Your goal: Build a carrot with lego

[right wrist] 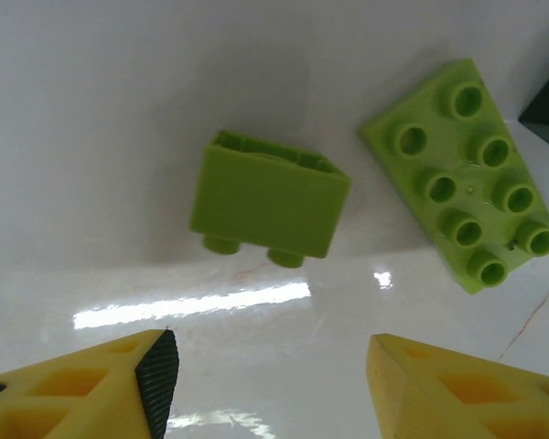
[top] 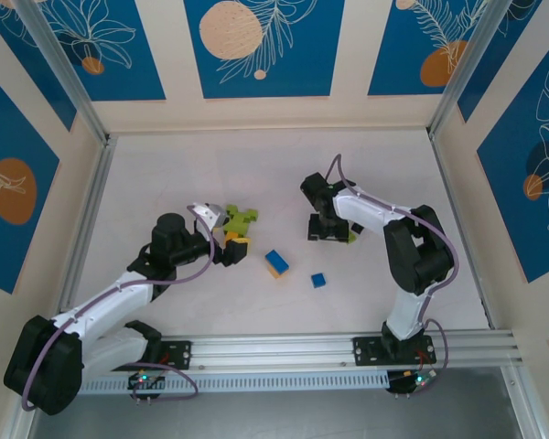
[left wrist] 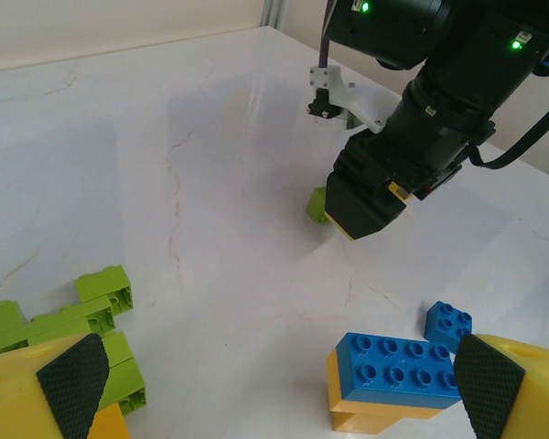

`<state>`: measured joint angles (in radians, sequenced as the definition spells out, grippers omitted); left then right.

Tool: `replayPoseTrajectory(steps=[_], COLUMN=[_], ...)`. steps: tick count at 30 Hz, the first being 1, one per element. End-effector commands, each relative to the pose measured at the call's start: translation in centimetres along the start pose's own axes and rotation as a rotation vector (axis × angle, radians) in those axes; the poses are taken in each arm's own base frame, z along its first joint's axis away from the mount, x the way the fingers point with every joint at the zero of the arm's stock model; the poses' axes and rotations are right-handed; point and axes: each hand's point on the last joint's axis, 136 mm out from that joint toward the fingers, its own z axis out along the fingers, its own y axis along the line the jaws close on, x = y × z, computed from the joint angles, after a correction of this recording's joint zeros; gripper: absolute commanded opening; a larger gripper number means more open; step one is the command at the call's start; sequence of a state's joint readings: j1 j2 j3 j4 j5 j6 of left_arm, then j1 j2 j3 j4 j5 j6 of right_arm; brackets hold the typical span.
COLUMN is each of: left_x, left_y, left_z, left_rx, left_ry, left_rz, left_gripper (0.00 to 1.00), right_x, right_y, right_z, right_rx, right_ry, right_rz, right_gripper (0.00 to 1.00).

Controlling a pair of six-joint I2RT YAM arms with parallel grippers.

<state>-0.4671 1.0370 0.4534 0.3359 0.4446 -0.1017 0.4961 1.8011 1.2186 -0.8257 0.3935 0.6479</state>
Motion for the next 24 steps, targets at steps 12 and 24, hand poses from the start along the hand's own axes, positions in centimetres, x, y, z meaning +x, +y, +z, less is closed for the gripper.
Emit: replayPoseTrajectory(steps=[12, 24], left_x=[-1.8, -1.8], left_y=[-0.6, -0.6], left_z=[0.0, -0.1], left_rx=[0.031, 0.032], left_ry=[-0.045, -0.045], left_rz=[0.035, 0.035], left_gripper=[0.99, 0.99], right_x=[-2.6, -2.5], right_y=[1.3, 1.0], right_z=[0.8, 1.2], right_rx=[-0.106, -0.068], right_ry=[-0.059, -0.09], right_rz=[0.101, 0.115], right_gripper=[0.62, 0.57])
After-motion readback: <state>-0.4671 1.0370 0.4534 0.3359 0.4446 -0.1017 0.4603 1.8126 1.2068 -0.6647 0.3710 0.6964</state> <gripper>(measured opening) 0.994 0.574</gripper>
